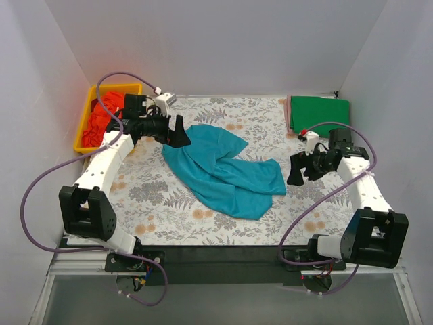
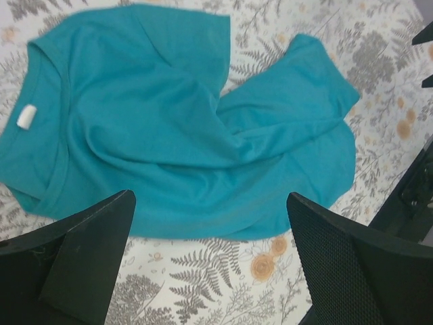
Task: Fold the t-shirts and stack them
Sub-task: Move the tshirt to the center of the board, then flatten the tshirt out
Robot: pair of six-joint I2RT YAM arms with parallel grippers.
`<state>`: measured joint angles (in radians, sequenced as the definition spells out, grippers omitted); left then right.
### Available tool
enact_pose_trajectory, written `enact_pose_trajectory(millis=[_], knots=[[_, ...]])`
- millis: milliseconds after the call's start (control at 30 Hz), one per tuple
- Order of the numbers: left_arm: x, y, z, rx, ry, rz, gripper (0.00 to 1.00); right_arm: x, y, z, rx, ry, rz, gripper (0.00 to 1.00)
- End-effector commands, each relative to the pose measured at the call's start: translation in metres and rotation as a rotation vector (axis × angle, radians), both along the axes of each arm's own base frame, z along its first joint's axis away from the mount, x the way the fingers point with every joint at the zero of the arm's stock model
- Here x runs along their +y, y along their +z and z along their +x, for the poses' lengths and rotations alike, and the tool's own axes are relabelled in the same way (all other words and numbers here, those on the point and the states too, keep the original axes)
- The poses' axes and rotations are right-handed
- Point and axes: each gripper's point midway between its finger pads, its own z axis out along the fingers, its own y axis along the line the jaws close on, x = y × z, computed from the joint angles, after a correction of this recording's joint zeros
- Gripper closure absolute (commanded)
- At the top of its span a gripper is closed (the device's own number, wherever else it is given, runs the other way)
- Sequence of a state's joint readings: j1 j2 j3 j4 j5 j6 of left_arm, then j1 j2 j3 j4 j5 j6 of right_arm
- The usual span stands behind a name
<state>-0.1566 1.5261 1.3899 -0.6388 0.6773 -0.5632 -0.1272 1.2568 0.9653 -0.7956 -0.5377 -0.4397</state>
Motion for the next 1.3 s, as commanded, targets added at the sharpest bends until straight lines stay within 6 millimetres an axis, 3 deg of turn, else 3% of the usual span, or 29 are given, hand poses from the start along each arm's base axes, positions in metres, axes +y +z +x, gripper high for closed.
enact_pose_trajectory(millis=[0,33,167,233,400,500,633,733,767,800,833,933,967,1000,1067,1100,1133,1267], knots=[[0.012,-0.028,-0.008,0.041,0.010,0.089,0.06,0.013,-0.008,-0.007,0.013,0.145,-0.073,0.05],[0.015,-0.033,-0.006,0.050,0.021,0.108,0.07,0.026,-0.014,-0.011,0.024,0.205,-0.096,0.07],[0.024,-0.062,0.013,0.091,0.067,0.181,0.13,0.039,-0.042,-0.013,0.100,0.270,-0.157,0.13],[0.029,-0.092,0.030,0.131,0.081,0.231,0.18,0.045,-0.050,-0.005,0.099,0.268,-0.179,0.14],[0.039,-0.137,0.066,0.158,0.114,0.320,0.23,0.056,-0.081,0.001,0.169,0.302,-0.253,0.14],[0.043,-0.166,0.059,0.212,0.114,0.347,0.26,0.057,-0.095,0.001,0.200,0.310,-0.281,0.13],[0.036,-0.150,0.043,0.186,0.085,0.297,0.24,0.056,-0.100,0.001,0.202,0.319,-0.309,0.13],[0.026,-0.115,0.058,0.117,0.084,0.236,0.23,0.055,-0.107,0.000,0.219,0.322,-0.319,0.29],[0.021,-0.108,0.066,0.106,0.083,0.214,0.23,0.054,-0.108,-0.001,0.222,0.321,-0.319,0.35],[0.013,-0.100,0.072,0.096,0.071,0.186,0.23,0.054,-0.109,-0.001,0.225,0.320,-0.321,0.46],[0.002,-0.077,0.088,0.046,0.076,0.158,0.23,0.054,-0.109,-0.001,0.221,0.320,-0.322,0.51],[-0.030,-0.078,0.108,0.032,0.049,0.139,0.24,0.057,-0.106,-0.004,0.222,0.319,-0.303,0.66],[-0.042,-0.065,0.119,-0.001,0.046,0.118,0.24,0.058,-0.105,-0.005,0.223,0.318,-0.291,0.70],[-0.053,-0.076,0.125,0.012,0.034,0.118,0.25,0.059,-0.105,-0.008,0.229,0.322,-0.283,0.77],[-0.083,-0.081,0.125,0.002,-0.004,0.124,0.27,0.062,-0.102,-0.010,0.229,0.320,-0.265,0.85],[-0.095,-0.073,0.132,-0.028,-0.012,0.116,0.28,0.061,-0.102,-0.011,0.230,0.320,-0.265,0.93],[-0.113,-0.086,0.129,-0.012,-0.036,0.126,0.30,0.061,-0.100,-0.011,0.227,0.318,-0.264,0.97],[-0.152,-0.101,0.124,-0.007,-0.079,0.128,0.32,0.062,-0.093,-0.011,0.215,0.315,-0.255,0.99]])
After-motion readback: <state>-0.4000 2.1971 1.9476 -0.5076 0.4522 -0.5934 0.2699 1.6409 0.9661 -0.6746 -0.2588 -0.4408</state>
